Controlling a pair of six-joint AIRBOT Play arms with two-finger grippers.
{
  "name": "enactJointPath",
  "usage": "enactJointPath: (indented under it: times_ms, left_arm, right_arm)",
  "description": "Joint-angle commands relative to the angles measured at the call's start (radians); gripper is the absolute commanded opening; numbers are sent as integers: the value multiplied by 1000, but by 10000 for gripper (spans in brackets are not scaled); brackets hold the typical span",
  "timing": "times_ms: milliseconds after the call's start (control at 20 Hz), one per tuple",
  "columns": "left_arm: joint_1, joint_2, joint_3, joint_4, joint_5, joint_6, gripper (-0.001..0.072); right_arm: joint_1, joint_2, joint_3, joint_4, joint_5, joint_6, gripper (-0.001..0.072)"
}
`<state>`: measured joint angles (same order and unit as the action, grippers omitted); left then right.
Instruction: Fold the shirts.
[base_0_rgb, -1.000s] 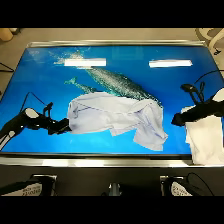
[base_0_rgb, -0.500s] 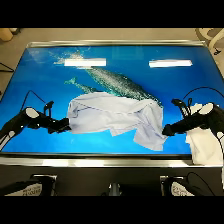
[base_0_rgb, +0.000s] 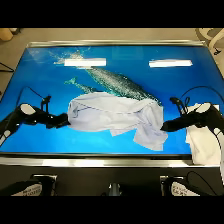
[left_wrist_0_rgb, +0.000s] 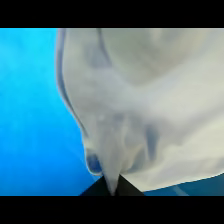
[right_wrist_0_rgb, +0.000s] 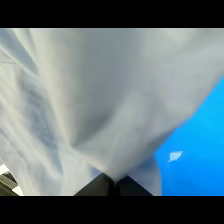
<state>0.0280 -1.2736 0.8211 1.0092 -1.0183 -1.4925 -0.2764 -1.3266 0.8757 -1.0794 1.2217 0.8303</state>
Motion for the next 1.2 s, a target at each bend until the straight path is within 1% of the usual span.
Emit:
enactJointPath:
  times_ms: [0,100,150,200,250,350,400,450,550,600,650,800,900,950,1050,1100,1150]
  left_arm:
    - [3,104,183,26,-5,21,29]
    - [3,211,432,101,-5,20,29]
    - [3,265,591,140,6,20,29]
    - [3,310,743,179,31,19,29]
    - [3,354,907,232,74,18,29]
    - [3,420,1168,350,164,-19,29]
    - [3,447,1261,397,174,-50,29]
    - [3,471,1302,412,172,-76,29]
    - [3,534,1280,409,158,-109,29]
    - [3,557,1251,410,142,-109,29]
    - [3,570,1223,410,135,-109,29]
    - [3,552,1188,410,135,-101,29]
    - [3,513,1183,421,98,-99,29]
    - [3,486,1180,437,53,-76,29]
    - [3,411,1155,462,-77,-66,30]
    - [3,362,1128,468,-142,-61,30]
    - [2,312,1089,469,-178,-39,30]
  right_arm:
    - [0,105,156,17,0,-15,27]
    - [0,233,373,17,-42,-31,28]
    - [0,307,501,15,-88,-41,29]
    - [0,377,620,-2,-163,-42,29]
    - [0,453,735,-38,-268,-42,30]
    - [0,591,890,-129,-455,-38,29]
    - [0,645,934,-171,-499,-38,29]
    - [0,694,958,-207,-508,-22,29]
    - [0,750,968,-275,-440,98,29]
    - [0,757,968,-300,-385,129,29]
    - [0,753,968,-314,-335,130,29]
    - [0,710,968,-320,-246,130,30]
    - [0,662,968,-319,-170,130,30]
    - [0,629,968,-314,-120,131,30]
    - [0,532,968,-293,11,126,30]
    - [0,465,968,-289,89,120,29]
    - [0,387,966,-281,161,95,29]
